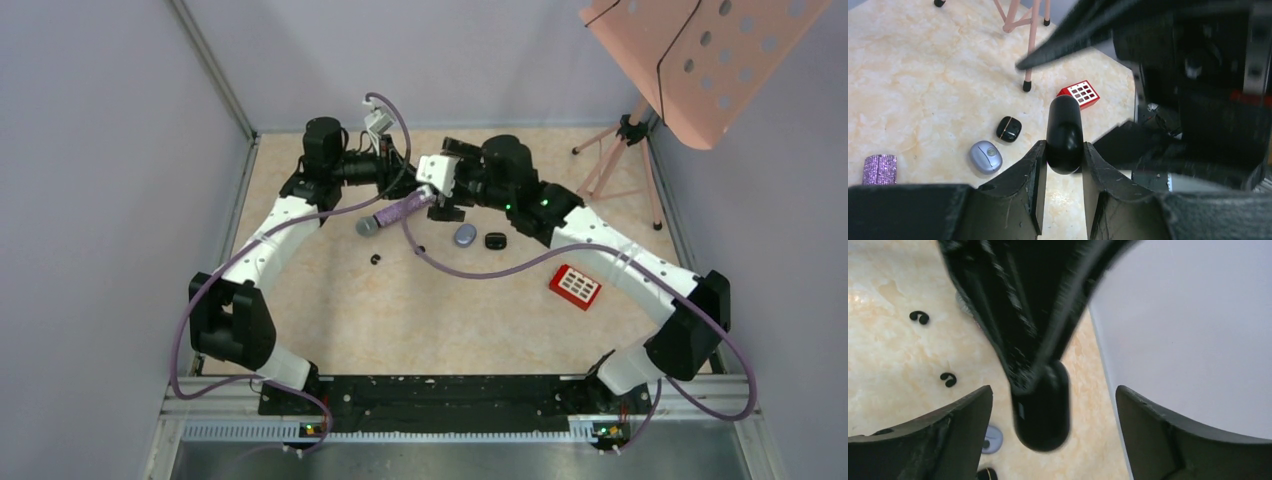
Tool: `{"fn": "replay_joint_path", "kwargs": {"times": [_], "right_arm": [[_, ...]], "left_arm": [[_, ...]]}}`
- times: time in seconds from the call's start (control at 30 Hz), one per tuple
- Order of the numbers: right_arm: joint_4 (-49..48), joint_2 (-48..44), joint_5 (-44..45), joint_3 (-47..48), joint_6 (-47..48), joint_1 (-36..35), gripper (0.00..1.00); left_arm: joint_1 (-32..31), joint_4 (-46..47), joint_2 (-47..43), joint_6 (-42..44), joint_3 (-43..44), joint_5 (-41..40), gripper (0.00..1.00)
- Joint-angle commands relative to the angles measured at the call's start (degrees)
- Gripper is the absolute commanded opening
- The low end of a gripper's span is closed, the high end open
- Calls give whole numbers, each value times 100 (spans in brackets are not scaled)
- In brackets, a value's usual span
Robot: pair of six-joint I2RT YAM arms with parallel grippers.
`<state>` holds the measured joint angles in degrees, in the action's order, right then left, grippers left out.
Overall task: Insert the wireless bluetooth earbuds into the charging case
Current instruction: Pick up the charging case at the center of the board.
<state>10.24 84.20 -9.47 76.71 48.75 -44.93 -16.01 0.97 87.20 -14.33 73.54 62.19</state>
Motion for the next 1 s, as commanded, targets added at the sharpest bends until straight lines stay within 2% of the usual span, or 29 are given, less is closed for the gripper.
{"fn": "replay_joint_path", "kwargs": {"times": [0.0, 0.13, 0.23, 0.47, 0.57, 0.97], "right_arm": [[1839, -2, -1200, 1161, -1029, 665, 98], [3203, 306, -2379, 2126, -1623, 1143, 99], [4205, 771, -3280, 2914, -1646, 1378, 97], [5155, 1799, -4574, 3900, -1345, 1606, 72], [5331, 1969, -4815, 4066, -1094, 1603, 69], [5316, 2324, -4707, 4282, -1025, 1562, 59]], "left_arm": [[112, 243, 25, 686, 111, 387, 0], [146, -208, -25, 1724, 48, 650, 0], [142, -345, -276, 2454, -229, 732, 0], [134, -252, -702, 3247, -706, 631, 0], [133, -304, -733, 3259, -712, 647, 0], [-2, -161, -845, 3016, -717, 565, 0]]}}
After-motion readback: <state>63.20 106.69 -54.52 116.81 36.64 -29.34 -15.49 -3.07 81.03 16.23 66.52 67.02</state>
